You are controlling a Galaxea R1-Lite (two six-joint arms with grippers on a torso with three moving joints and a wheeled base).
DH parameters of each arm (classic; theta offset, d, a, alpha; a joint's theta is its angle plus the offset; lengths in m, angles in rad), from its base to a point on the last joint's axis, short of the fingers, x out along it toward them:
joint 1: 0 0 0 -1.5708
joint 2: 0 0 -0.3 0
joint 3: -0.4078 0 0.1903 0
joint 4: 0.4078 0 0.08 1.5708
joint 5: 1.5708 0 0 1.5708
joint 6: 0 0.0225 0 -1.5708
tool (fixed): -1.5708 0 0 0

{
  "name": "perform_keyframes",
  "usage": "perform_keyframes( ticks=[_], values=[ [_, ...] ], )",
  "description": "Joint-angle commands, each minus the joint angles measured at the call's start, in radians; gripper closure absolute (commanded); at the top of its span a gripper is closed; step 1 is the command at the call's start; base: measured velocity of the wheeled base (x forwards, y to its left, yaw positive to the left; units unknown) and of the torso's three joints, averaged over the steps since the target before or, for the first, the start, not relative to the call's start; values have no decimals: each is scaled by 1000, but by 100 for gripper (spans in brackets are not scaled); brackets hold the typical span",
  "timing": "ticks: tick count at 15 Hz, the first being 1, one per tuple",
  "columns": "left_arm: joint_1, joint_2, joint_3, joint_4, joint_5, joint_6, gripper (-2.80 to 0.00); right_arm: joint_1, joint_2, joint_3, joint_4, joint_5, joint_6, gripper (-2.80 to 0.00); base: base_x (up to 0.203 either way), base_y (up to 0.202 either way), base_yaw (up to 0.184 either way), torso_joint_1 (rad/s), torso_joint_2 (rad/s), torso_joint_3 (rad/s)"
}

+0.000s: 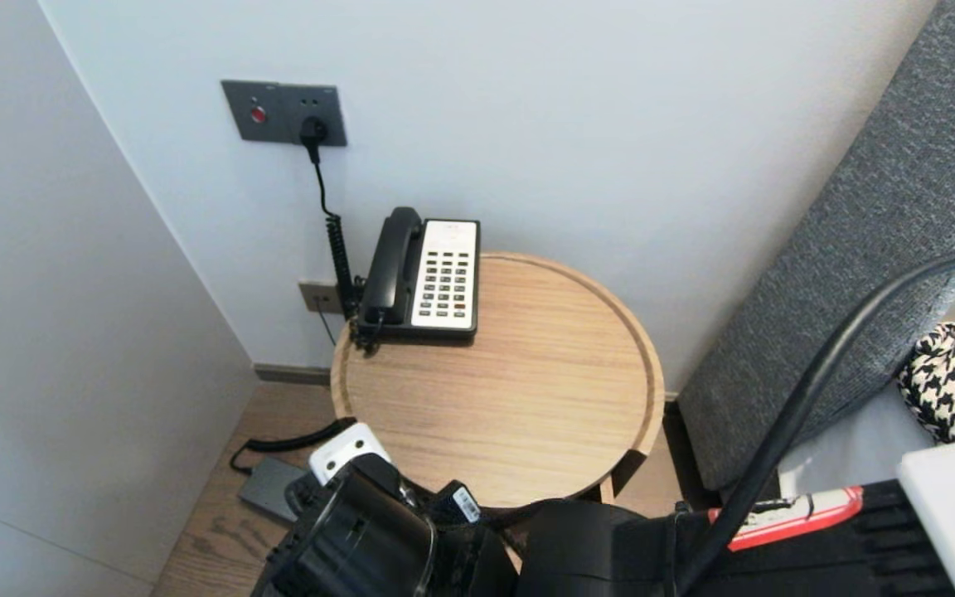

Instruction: Take the remote control out of the drawer one by one and place them on the table

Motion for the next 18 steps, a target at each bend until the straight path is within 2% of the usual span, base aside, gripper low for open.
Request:
perform_keyframes(
  ticks=[1,4,8,11,15,18],
  values=[
    [0,0,9,-1,0,0,0,-18,-2,-57,56,2,1,0,0,0,0,0,0,0],
    [0,0,9,-1,0,0,0,-52,7,-127,130,9,-18,0,0,0,0,0,0,0],
    [0,0,9,-1,0,0,0,-97,27,-207,153,22,-118,0,0,0,0,0,0,0],
    [0,0,9,-1,0,0,0,-131,54,-316,234,29,-134,0,0,0,0,0,0,0],
    [0,0,9,-1,0,0,0,-238,83,-460,318,50,-212,0,0,0,0,0,0,0],
    [0,0,9,-1,0,0,0,-314,78,-475,320,53,-250,0,0,0,0,0,0,0]
  ],
)
